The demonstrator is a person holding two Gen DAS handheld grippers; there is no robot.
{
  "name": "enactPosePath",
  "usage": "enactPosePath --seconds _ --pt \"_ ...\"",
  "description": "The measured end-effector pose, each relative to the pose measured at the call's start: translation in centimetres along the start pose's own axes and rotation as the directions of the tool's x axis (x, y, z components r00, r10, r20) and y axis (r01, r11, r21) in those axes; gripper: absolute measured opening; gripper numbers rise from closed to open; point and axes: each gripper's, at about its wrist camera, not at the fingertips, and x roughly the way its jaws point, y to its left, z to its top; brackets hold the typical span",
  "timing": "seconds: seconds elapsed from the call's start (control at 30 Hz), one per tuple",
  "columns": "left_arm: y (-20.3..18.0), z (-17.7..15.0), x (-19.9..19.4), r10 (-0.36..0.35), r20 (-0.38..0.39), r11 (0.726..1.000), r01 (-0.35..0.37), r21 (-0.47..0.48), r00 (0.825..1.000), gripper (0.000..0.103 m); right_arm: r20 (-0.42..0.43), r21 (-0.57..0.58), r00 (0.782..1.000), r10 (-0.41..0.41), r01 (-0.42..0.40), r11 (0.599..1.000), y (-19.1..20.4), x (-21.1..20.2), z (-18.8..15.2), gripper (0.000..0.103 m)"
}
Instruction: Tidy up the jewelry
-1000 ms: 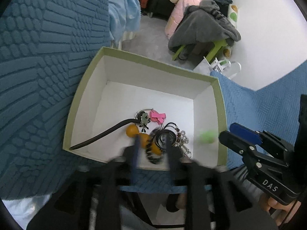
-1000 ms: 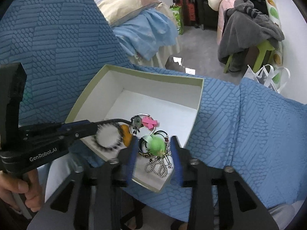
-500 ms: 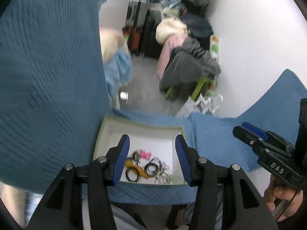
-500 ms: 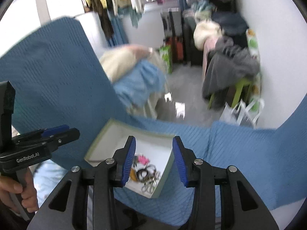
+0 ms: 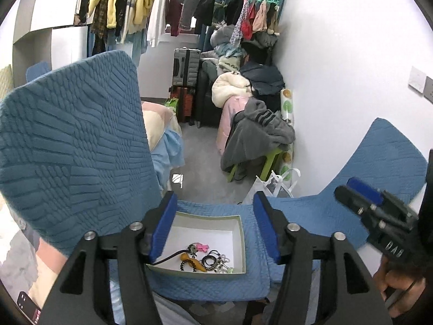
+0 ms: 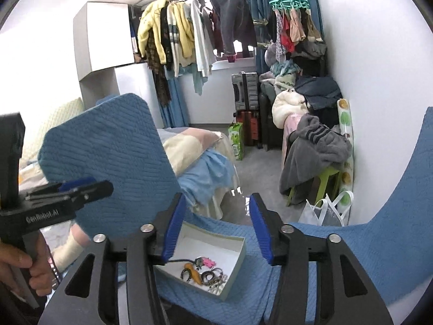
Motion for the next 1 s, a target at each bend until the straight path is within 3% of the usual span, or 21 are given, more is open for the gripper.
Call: enactPosePath --seconds 0.13,0.2,0.5,0.7,1.0 --pt "-0.6 -0.9 -0.4 -0.009 0.000 1.000 0.009 0.008 1.000 0.080 -0.030 0.018 0.999 -0.025 0.025 1.000 0.0 -0.7 -1.7 0.054" --pt "-0.7 -1.4 -0.4 -0.004 -0.014 1.000 0.004 0.009 1.000 0.081 -0.043 0.009 0.998 -0.048 0.048 0.999 0.3 -1.0 -2.4 0.071" --pt "-0.3 -3.8 0.5 0.050 -0.088 0.999 -0.049 0.006 0.995 0.085 -0.083 0.040 0.992 -0.097 0.101 0.994 0.4 -1.0 -4.6 0.099" --pt "0.1 -5.8 1.0 0.104 -0.130 0.995 -0.104 0.005 0.986 0.085 -0.131 0.067 0.983 -0.128 0.138 0.988 -0.1 -0.8 -6.6 0.102" --pt "0.4 -7.5 2.1 0.121 -0.183 0.992 -0.124 -0.008 0.976 0.085 -0.211 0.078 0.966 -0.152 0.172 0.982 -0.9 -0.1 -9.4 0.102"
